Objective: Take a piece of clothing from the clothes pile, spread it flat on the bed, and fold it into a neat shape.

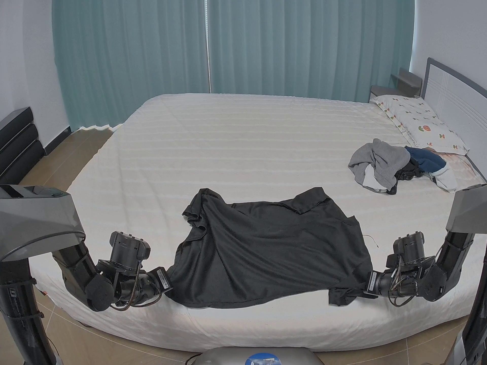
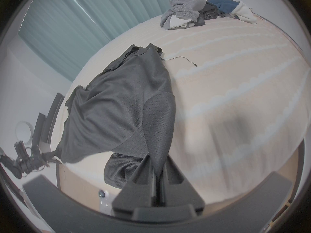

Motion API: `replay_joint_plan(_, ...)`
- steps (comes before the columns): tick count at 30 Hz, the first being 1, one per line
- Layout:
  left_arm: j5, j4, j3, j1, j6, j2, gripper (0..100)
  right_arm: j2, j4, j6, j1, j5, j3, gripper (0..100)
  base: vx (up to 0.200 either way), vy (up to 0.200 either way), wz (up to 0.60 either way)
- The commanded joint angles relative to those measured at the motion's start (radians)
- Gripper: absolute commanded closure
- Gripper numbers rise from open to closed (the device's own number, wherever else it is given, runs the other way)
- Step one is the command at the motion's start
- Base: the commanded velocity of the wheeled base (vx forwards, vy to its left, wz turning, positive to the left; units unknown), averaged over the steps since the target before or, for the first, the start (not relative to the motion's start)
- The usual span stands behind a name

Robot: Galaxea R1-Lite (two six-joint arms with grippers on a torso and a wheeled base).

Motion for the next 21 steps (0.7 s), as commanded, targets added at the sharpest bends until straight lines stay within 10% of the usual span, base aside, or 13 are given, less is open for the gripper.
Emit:
replay_joint_plan(1,0.007,0.044,0.028,0.001,0.053,-0.052,100,-0.158,0.075,-0.056,0.01,0.002,0.101,100,0.0,0.0,0.0)
replay_joint_plan(19,0.031,0.209,0.04,-0.008,0.144,-0.069,100,-0.11,0.14,-0.094,0.038,0.0,0.211,100,0.0,0.0,0.0)
replay_joint_plan(20,0.031,0.209,0.043,-0.01,0.147,-0.069,0,-0.103,0.14,-0.091,0.041,0.0,0.207,0,0.0,0.0,0.0)
replay_joint_plan(21,0.031,0.208,0.045,-0.011,0.151,-0.067,0,-0.089,0.137,-0.09,0.043,0.002,0.202,0,0.0,0.0,0.0)
